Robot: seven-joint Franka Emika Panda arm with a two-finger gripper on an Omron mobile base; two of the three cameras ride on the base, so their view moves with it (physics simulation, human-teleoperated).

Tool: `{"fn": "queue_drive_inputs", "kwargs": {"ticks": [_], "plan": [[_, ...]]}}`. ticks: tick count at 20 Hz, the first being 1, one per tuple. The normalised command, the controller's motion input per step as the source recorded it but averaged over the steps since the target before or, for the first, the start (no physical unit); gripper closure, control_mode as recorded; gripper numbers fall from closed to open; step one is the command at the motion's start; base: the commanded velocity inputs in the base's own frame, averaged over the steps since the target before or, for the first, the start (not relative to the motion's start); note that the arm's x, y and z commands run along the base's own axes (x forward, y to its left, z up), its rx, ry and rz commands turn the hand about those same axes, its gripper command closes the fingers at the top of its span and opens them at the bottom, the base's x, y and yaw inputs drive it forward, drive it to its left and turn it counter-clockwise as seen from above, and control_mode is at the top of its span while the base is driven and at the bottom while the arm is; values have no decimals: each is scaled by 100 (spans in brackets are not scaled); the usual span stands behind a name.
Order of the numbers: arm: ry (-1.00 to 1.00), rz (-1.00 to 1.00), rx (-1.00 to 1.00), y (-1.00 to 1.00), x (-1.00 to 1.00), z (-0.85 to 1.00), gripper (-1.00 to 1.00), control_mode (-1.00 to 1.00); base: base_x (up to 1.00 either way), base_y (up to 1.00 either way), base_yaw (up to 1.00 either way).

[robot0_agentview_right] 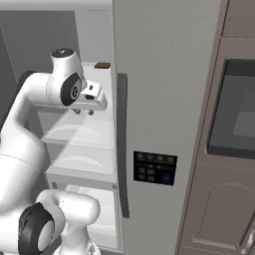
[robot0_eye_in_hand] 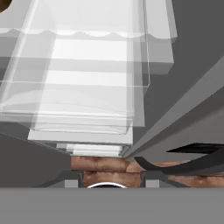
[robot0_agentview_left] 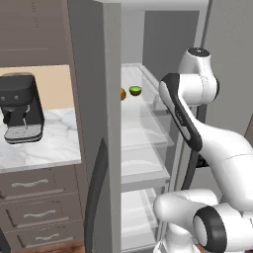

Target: Pick up the mango and kiwi from the fridge and place one fruit on each plate on the dining counter.

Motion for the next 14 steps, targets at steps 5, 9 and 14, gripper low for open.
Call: {"fn": "queue_drive_inputs", "kwargs": {"ticks": [5, 9, 14], "plan": [[-3, 0, 1, 1, -9, 0, -100, -100, 0, 0, 0], [-11, 4, -3, 51, 16, 0, -100, -100, 0, 0, 0], [-24, 12, 0, 97, 42, 5, -100, -100, 0, 0, 0]]}}
